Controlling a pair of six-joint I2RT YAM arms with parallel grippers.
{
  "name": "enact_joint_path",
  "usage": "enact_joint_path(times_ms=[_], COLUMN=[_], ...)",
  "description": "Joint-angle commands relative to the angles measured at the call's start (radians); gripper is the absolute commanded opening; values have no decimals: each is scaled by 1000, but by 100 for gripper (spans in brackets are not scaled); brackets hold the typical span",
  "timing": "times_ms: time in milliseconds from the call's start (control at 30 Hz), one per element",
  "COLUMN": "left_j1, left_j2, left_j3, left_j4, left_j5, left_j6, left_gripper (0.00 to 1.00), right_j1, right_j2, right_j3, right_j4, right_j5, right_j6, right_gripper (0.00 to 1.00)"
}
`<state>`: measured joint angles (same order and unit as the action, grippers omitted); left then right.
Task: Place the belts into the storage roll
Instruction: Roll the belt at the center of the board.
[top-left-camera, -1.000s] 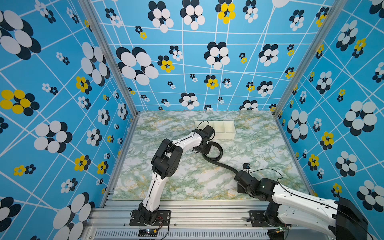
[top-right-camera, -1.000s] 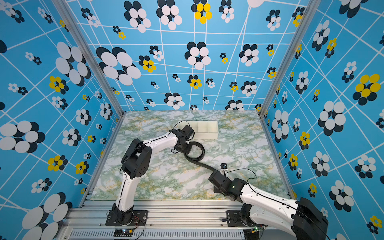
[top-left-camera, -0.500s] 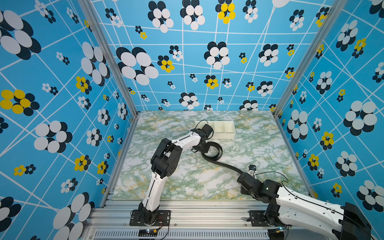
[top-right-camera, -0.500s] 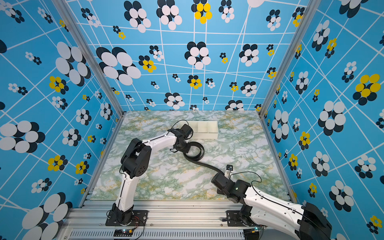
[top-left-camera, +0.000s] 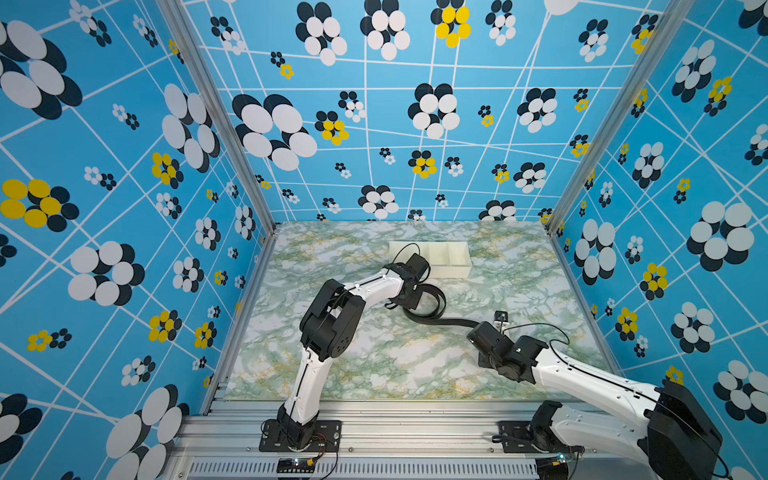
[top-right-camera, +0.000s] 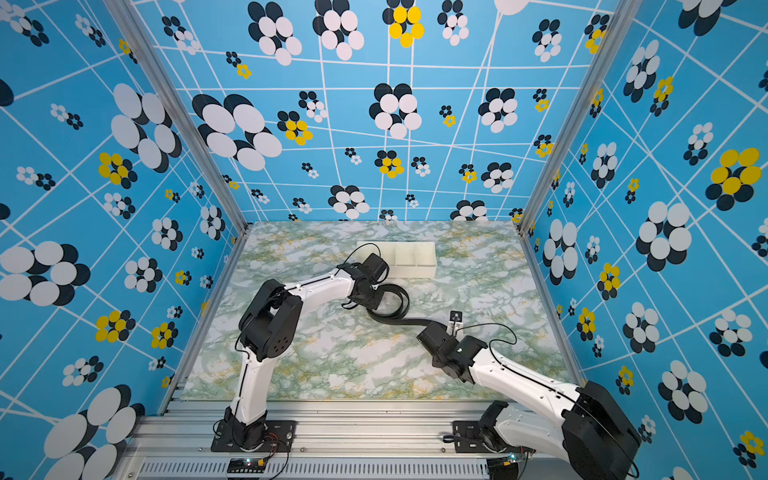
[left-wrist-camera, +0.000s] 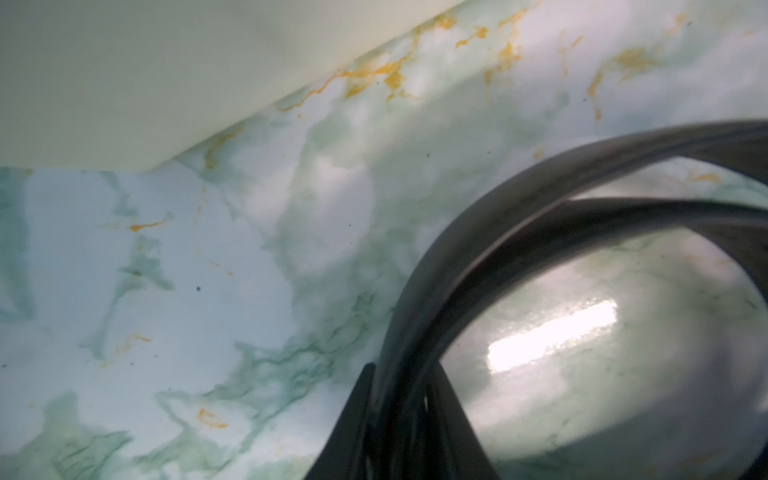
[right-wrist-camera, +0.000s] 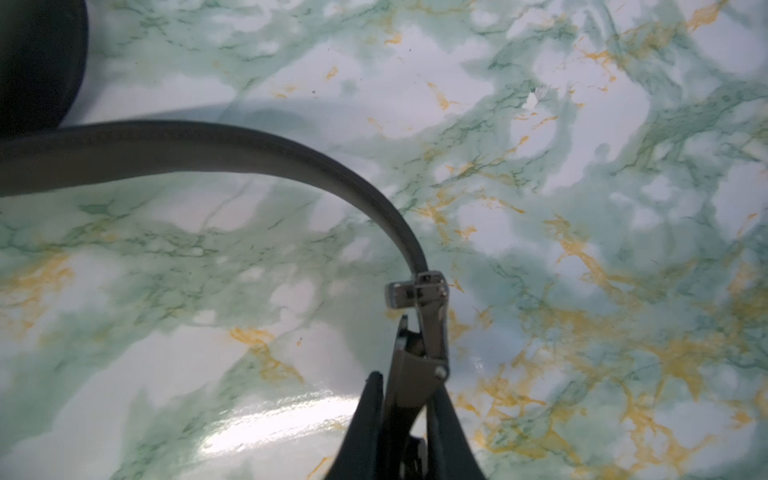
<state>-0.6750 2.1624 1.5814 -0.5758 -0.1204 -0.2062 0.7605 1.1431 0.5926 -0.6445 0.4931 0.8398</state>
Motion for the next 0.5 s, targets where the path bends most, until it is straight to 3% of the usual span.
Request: enact_joint_path(times_ms=[0, 300, 433, 467], left_j1=[-40, -81, -112, -121], left_j2=[78, -37, -68, -67], left_j3=[-90, -250, -285, -287], left_j4=[-222, -184, -174, -175], left_j5=[-35, -47, -64, -64], left_j6=[40, 29, 12, 10], left_gripper=[19, 19, 19, 18], right_j1=[-43, -150, -153, -152], right_j2=[44, 298, 453, 484], right_j3=[70, 250, 371, 394], right_j4=[-21, 43, 34, 37], right_j5=[74, -8, -47, -43], right_j6=[-35, -130, -155, -158], right_gripper=[2, 8, 21, 29])
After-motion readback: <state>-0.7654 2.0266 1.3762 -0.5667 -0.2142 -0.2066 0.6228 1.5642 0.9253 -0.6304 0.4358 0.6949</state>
